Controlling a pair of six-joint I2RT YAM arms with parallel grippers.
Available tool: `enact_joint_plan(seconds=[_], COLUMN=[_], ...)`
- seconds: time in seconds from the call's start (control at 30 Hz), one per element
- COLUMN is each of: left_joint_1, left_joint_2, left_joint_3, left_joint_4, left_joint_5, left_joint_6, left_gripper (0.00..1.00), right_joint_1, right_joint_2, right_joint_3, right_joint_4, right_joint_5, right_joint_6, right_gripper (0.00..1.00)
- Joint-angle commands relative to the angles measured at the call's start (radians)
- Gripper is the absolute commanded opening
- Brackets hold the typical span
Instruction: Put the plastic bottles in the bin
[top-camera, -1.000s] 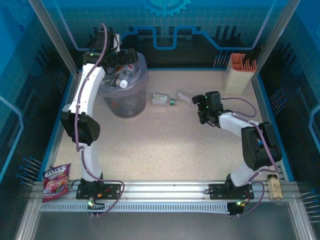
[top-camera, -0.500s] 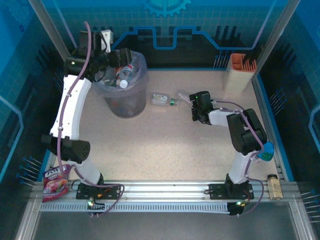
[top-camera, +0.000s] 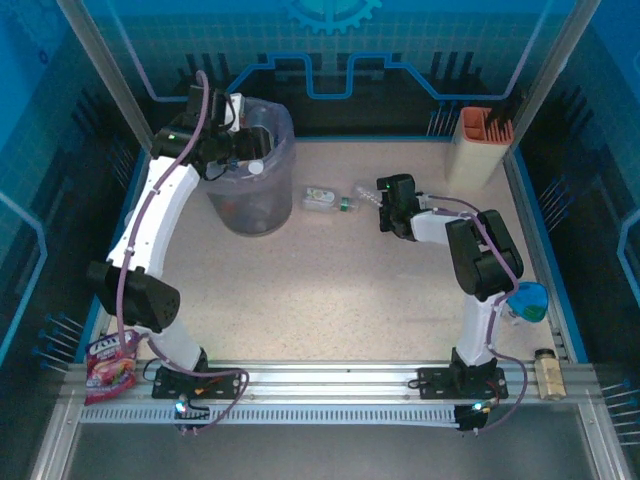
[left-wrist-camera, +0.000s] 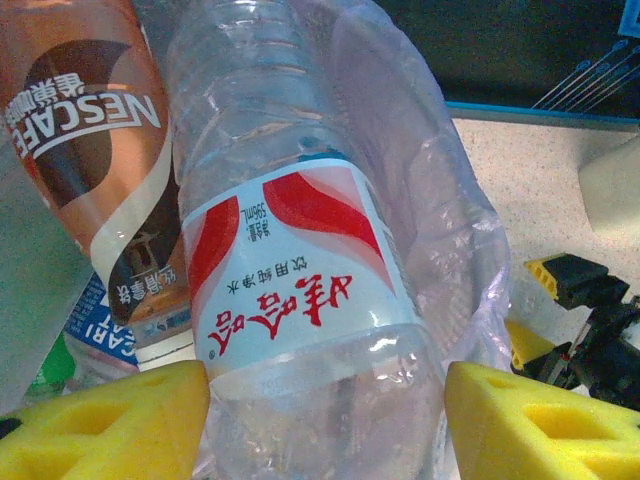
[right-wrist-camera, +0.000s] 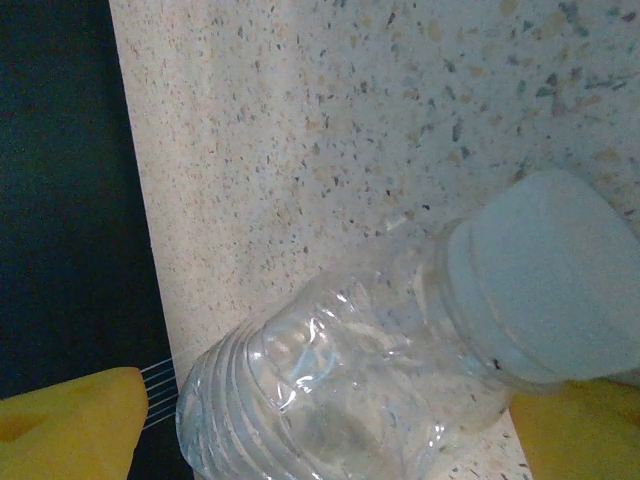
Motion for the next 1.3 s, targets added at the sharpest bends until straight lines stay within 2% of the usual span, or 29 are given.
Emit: enact_joint_plan(seconds=[0.0, 0.1, 0.2, 0.3, 0.5, 0.63, 0.8, 0.9, 1.0, 1.13, 1.27], left_joint_1=[-0.008, -0.008, -0.009, -0.009, -0.023, -0.041, -0.072, -0.076, -0.079, -0.079, -0.079], left_joint_2=[0.032, 0.021, -0.001, -0.028, -0.167, -0.289, -0.408, -0.468, -0.495, -0.521, -0.52], left_joint_3=[-0.017, 0.001, 0.051, 0.104, 0.067, -0.059, -0.19, -0.279, -0.33, -0.4, -0.426], left_joint_4=[0.041, 0.039, 0.025, 0.008, 0.048, 0.084, 0.105, 0.151, 0.141, 0.165, 0.17], left_joint_5=[-0.004, -0.01, -0.014, -0.016, -0.019, -0.027, -0.016, 0.049, 0.046, 0.011, -0.011], left_joint_6=[-0.018, -0.007, 0.013, 0.024, 0.004, -0.031, -0.09, -0.157, -0.174, -0.202, -0.219], left_gripper=[0.65, 0.72, 0.91, 0.99, 0.99, 0.99, 0.99, 0.99, 0.99, 0.99, 0.99], right_joint_1=[-0.03, -0.041, -0.046, -0.054, -0.069, -0.091, -0.118, -0.13, -0.148, -0.135, -0.118], right_joint_2=[0.083, 0.093, 0.092, 0.081, 0.007, -0.055, -0.147, -0.215, -0.253, -0.272, -0.229], right_joint_3=[-0.005, -0.011, -0.013, -0.011, -0.009, -0.028, -0.047, -0.062, -0.05, -0.05, -0.041], right_joint_4=[0.001, 0.01, 0.009, 0.014, -0.001, 0.01, 0.014, 0.003, -0.062, -0.116, -0.081], right_joint_5=[0.037, 0.031, 0.031, 0.027, 0.043, 0.026, -0.037, -0.072, -0.139, -0.133, -0.111], right_joint_6=[0.011, 0.01, 0.007, -0.011, -0.102, -0.154, -0.23, -0.298, -0.341, -0.327, -0.268], right_gripper=[0.93, 0.89, 0.86, 0.81, 0.63, 0.53, 0.48, 0.4, 0.45, 0.68, 0.87])
